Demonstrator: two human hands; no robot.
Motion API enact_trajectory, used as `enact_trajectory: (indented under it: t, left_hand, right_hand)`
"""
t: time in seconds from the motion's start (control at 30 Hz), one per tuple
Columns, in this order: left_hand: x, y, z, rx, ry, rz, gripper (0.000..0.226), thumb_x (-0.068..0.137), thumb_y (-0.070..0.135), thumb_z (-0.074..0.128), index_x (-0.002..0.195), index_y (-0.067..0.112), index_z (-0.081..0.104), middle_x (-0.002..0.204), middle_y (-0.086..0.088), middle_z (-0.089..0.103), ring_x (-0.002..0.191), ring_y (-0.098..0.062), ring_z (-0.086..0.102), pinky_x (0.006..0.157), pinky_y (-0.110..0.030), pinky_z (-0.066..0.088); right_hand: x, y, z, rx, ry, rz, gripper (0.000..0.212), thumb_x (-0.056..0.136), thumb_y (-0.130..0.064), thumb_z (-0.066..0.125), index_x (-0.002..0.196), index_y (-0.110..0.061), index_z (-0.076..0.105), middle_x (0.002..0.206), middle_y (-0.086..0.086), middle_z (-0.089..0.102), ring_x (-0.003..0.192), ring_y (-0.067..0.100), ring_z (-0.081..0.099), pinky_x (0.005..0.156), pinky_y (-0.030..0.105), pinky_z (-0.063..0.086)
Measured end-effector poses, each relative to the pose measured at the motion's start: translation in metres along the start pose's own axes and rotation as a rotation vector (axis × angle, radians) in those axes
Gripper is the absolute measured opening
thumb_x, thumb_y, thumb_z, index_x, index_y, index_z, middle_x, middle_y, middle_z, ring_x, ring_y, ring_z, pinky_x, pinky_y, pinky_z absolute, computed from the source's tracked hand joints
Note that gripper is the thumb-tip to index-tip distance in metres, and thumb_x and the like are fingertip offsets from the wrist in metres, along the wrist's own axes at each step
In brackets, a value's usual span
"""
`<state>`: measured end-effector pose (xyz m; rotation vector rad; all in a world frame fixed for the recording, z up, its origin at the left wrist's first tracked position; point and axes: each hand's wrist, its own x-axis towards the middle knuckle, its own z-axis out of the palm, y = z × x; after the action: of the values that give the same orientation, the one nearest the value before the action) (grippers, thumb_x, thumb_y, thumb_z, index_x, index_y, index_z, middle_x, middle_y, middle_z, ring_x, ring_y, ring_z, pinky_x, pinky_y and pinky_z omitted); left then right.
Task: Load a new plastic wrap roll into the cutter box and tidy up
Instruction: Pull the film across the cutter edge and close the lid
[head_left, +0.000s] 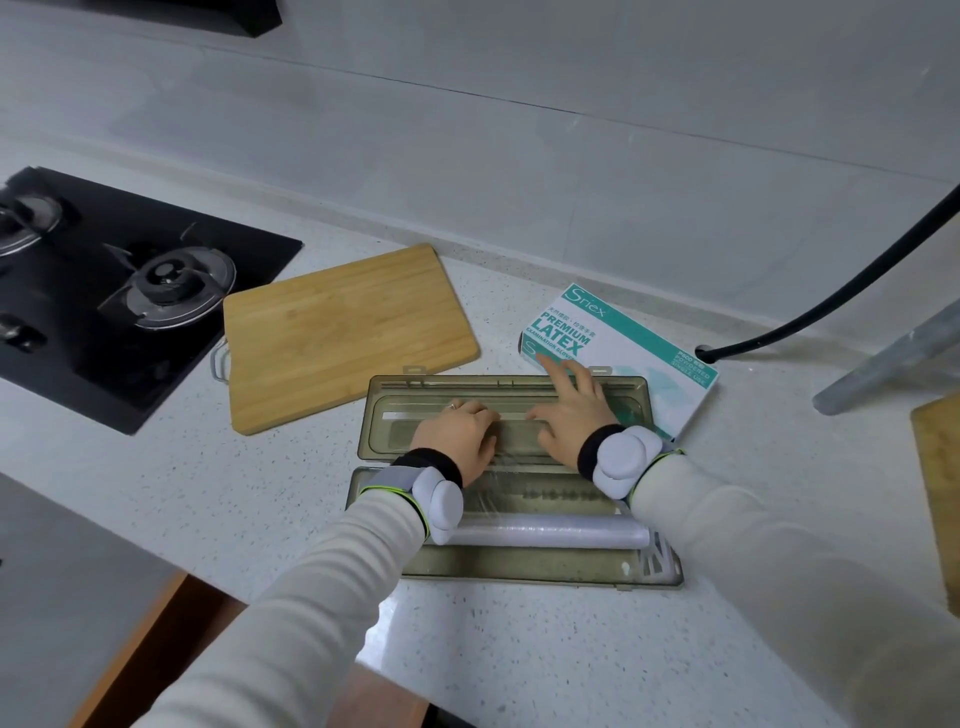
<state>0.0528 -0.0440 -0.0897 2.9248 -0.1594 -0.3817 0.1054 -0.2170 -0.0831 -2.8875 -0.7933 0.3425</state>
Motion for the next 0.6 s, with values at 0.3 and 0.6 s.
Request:
enact_trajectory:
  t: [0.3, 0.6]
  left_hand:
    - [-0.001, -0.012, 0.006, -0.048, 0.022, 0.006, 0.037, 0.097, 0.031, 0.038, 0.130, 0.017, 0.049, 0.129, -0.003, 0.051, 0.121, -0.024, 0.044, 0.088, -0.039, 0.050]
    - [-0.014, -0.041, 0.001, -0.007, 0.053, -0.126, 0.038, 0.098, 0.039, 0.033, 0.125, 0.019, 0.052, 0.124, -0.001, 0.056, 0.119, -0.024, 0.049, 0.084, -0.037, 0.049]
  right_hand:
    - [0.002, -0.001, 0.002, -0.017, -0.049, 0.011, 0.033, 0.086, -0.025, 0.052, 0.115, -0.025, 0.067, 0.158, 0.004, 0.002, 0.143, 0.034, 0.002, 0.117, 0.048, 0.007]
    - [0.004, -0.001, 0.003, -0.006, -0.067, 0.037, 0.030, 0.088, -0.027, 0.051, 0.111, -0.024, 0.069, 0.158, 0.004, 0.002, 0.143, 0.033, 0.001, 0.118, 0.047, 0.008]
